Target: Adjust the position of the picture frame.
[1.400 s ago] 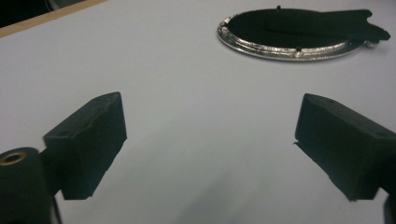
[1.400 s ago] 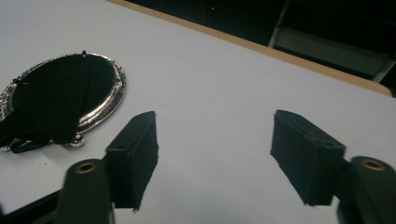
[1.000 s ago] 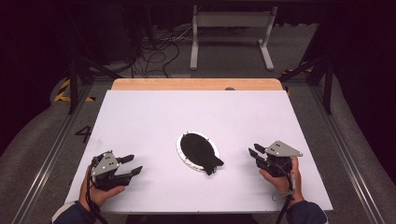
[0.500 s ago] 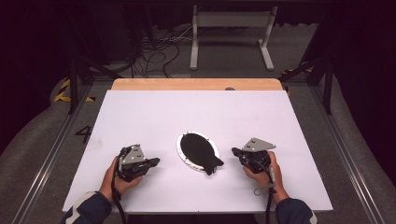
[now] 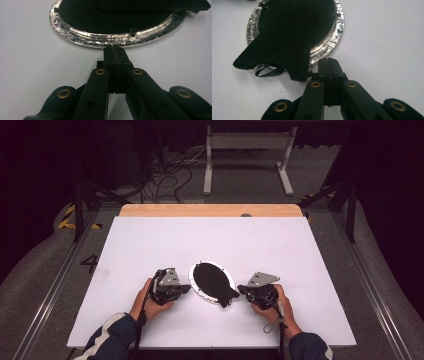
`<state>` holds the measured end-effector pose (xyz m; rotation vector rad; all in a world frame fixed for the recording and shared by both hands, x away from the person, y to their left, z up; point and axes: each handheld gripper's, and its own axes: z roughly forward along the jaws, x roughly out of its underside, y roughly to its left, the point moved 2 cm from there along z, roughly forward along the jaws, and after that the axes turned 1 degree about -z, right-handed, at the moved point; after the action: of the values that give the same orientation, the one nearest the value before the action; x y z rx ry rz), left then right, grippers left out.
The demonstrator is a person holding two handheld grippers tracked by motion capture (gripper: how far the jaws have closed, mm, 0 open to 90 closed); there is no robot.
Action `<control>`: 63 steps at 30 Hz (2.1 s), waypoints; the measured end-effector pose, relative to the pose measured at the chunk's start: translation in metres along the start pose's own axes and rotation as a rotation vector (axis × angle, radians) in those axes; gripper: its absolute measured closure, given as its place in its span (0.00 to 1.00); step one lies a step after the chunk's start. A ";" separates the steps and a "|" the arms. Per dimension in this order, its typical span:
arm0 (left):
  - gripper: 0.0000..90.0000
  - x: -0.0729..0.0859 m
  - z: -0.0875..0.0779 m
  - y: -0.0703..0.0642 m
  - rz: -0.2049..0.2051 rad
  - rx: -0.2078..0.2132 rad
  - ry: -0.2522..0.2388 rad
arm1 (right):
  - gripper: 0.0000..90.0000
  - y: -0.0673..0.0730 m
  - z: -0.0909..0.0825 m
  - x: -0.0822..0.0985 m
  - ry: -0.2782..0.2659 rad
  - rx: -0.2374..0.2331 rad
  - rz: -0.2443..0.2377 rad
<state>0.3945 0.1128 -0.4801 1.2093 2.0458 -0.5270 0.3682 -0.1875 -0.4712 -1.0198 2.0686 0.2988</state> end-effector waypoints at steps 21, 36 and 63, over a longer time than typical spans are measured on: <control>1.00 -0.016 0.015 0.008 0.009 -0.047 0.012 | 1.00 0.007 -0.002 0.002 0.020 -0.007 0.018; 1.00 -0.023 0.021 0.013 0.008 -0.070 0.025 | 1.00 0.018 -0.005 0.004 0.023 0.009 0.016; 1.00 -0.035 0.034 0.023 -0.002 -0.083 0.021 | 1.00 0.038 -0.008 0.002 0.036 -0.004 0.012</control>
<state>0.4385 0.0814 -0.4772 1.1684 2.0664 -0.4275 0.3348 -0.1681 -0.4725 -1.0224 2.1075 0.2933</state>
